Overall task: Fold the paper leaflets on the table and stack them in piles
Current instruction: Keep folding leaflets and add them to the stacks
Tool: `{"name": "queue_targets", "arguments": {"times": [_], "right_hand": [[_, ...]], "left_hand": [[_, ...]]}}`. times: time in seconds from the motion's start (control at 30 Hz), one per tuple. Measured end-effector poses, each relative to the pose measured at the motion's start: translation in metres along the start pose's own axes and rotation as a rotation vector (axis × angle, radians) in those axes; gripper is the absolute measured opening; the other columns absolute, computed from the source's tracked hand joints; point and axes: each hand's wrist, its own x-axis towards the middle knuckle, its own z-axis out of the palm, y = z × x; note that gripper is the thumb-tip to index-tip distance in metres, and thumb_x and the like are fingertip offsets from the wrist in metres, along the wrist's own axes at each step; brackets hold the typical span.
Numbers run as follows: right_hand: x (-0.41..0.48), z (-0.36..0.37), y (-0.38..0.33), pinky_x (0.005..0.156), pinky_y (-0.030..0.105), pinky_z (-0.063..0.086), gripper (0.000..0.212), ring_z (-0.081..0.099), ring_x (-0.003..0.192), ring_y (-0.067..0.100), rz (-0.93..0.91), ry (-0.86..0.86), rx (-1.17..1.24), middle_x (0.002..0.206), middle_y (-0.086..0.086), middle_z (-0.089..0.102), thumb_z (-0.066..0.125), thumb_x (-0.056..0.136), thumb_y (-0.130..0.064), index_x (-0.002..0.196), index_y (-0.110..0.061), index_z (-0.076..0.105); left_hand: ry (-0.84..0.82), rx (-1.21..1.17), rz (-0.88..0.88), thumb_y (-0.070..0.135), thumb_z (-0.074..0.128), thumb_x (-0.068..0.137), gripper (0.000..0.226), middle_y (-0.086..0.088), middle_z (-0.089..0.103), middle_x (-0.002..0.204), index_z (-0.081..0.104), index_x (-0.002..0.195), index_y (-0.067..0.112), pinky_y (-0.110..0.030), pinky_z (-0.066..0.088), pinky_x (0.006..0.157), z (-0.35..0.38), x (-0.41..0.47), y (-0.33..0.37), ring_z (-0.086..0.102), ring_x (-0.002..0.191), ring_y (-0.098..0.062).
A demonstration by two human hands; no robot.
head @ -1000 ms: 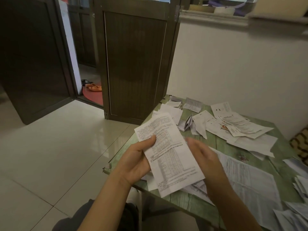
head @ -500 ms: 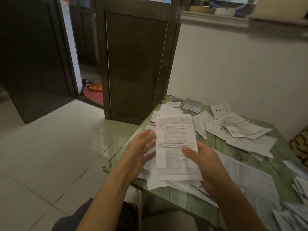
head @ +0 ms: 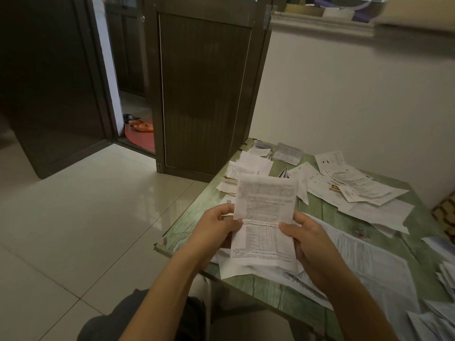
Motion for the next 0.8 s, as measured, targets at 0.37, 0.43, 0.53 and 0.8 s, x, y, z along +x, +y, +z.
{"name": "queue_targets", "arguments": {"times": [0.37, 0.43, 0.53, 0.8], "right_hand": [[-0.003, 0.004, 0.0, 0.055, 0.022, 0.053, 0.036, 0.07, 0.082, 0.017, -0.176, -0.029, -0.03, 0.09, 0.005, 0.072, 0.041, 0.085, 0.018, 0.059, -0.001, 0.057], [-0.003, 0.006, 0.001, 0.058, 0.021, 0.054, 0.032, 0.069, 0.083, 0.016, -0.176, 0.004, -0.041, 0.093, 0.003, 0.071, 0.045, 0.088, 0.011, 0.069, -0.003, 0.066], [-0.001, 0.007, 0.002, 0.069, 0.023, 0.056, 0.028, 0.069, 0.088, 0.011, -0.131, 0.045, -0.025, 0.1, -0.002, 0.07, 0.04, 0.098, -0.012, 0.104, -0.018, 0.067], [-0.006, 0.009, 0.004, 0.057, 0.026, 0.057, 0.015, 0.071, 0.078, 0.018, -0.044, -0.03, -0.088, 0.09, 0.002, 0.073, 0.057, 0.09, -0.011, 0.105, -0.014, 0.058]], "left_hand": [[-0.086, -0.013, -0.137, 0.035, 0.058, 0.089, 0.027, -0.006, 0.074, 0.096, 0.067, 0.1, 0.012, -0.04, 0.054, 0.087, 0.006, 0.002, -0.003, 0.069, 0.093, -0.025], [-0.047, 0.041, -0.088, 0.027, 0.063, 0.087, 0.02, -0.003, 0.074, 0.094, 0.067, 0.099, 0.012, -0.039, 0.053, 0.087, 0.006, 0.002, -0.005, 0.07, 0.09, -0.021], [0.021, 0.027, -0.053, 0.022, 0.062, 0.088, 0.015, -0.001, 0.074, 0.094, 0.065, 0.099, 0.012, -0.035, 0.057, 0.079, 0.004, 0.003, -0.005, 0.07, 0.087, -0.019], [0.082, -0.067, 0.051, 0.02, 0.06, 0.089, 0.007, 0.001, 0.075, 0.087, 0.066, 0.091, 0.018, -0.029, 0.057, 0.068, 0.004, 0.004, -0.006, 0.071, 0.08, -0.017]]}}
